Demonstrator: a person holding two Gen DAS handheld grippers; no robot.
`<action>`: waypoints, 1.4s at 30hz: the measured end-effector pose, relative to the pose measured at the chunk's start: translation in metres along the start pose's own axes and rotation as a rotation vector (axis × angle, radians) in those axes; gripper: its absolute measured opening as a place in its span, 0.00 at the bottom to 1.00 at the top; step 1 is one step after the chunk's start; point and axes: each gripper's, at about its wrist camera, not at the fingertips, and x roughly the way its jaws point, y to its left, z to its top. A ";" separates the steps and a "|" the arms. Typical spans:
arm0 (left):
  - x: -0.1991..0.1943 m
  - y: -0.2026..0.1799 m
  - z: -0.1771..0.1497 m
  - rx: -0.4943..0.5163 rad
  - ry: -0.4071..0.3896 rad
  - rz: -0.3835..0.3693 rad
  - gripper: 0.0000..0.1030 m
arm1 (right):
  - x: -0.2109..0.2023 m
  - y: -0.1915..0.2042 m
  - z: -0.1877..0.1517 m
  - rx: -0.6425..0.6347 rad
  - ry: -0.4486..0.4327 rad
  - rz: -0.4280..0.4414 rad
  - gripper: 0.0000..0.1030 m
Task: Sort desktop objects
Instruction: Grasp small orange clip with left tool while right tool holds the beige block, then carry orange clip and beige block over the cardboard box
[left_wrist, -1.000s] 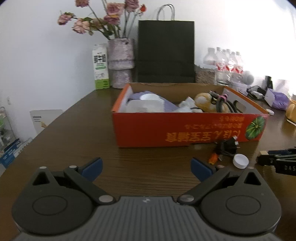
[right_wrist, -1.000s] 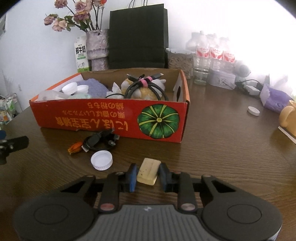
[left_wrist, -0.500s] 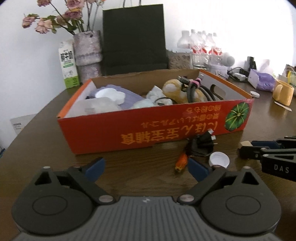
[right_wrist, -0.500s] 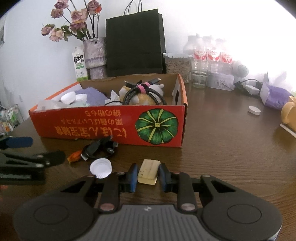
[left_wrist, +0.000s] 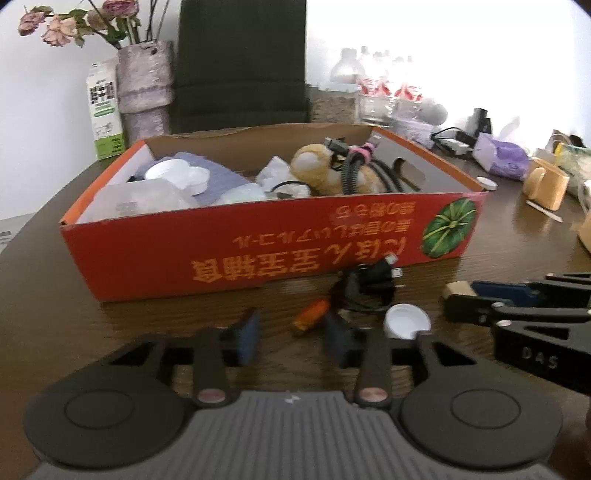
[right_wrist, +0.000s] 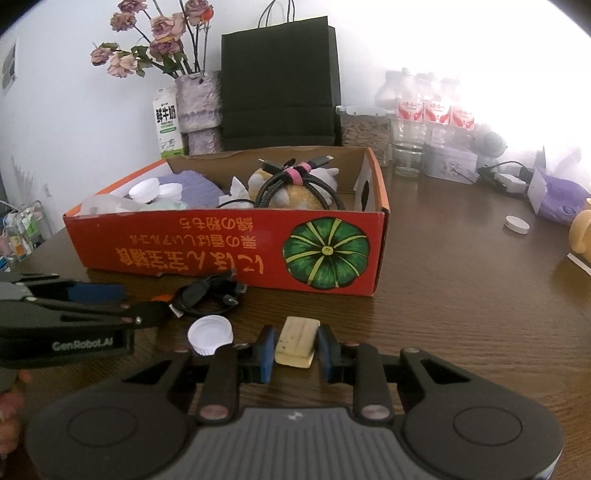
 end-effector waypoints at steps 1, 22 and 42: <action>0.000 0.000 0.000 0.002 -0.002 -0.012 0.20 | 0.000 0.000 0.000 -0.001 0.000 -0.001 0.23; -0.017 0.010 -0.011 -0.001 -0.022 0.010 0.11 | -0.001 0.001 0.000 -0.006 0.001 -0.010 0.22; -0.014 0.009 -0.005 0.016 -0.032 -0.004 0.13 | -0.001 0.004 -0.001 -0.008 0.000 -0.007 0.22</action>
